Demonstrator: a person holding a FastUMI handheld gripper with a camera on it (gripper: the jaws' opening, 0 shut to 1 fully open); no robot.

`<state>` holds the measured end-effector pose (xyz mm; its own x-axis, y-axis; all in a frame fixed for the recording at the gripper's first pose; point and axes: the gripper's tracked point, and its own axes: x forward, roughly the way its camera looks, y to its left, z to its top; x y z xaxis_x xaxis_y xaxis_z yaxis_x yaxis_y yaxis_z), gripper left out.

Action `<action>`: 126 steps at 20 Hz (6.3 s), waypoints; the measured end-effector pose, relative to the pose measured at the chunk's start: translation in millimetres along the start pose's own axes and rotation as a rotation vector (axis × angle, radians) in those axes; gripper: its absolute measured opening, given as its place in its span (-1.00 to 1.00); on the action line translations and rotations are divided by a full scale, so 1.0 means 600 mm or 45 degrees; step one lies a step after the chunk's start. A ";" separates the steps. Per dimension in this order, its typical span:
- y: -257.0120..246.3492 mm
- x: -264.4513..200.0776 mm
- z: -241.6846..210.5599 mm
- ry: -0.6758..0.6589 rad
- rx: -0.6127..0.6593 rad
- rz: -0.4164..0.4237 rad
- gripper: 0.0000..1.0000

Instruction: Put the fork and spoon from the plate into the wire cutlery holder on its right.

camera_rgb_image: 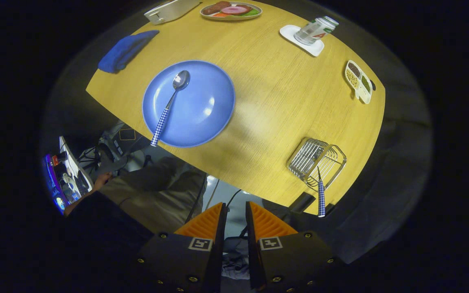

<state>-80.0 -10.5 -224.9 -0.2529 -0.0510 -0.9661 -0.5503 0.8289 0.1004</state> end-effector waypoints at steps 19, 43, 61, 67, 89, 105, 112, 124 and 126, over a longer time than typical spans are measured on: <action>0.225 0.079 0.154 -0.121 0.157 0.256 -0.46; 0.212 0.200 0.201 -0.041 0.221 0.264 -0.93; 0.060 0.098 0.078 0.079 0.063 0.214 -0.93; 0.015 0.060 0.032 0.085 0.090 0.190 -0.93; -0.183 -0.012 -0.162 0.313 0.325 0.247 -0.94; -0.240 0.039 -0.144 0.506 0.588 0.395 -0.94; -0.251 0.075 -0.114 0.643 0.615 0.402 -0.93; -0.277 0.110 -0.077 0.810 0.499 0.327 -0.94; -0.282 0.109 -0.068 0.806 0.477 0.316 -0.89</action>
<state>-36.1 -176.8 -295.3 -0.8023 -0.0546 -0.5944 -0.1412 0.9849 0.1000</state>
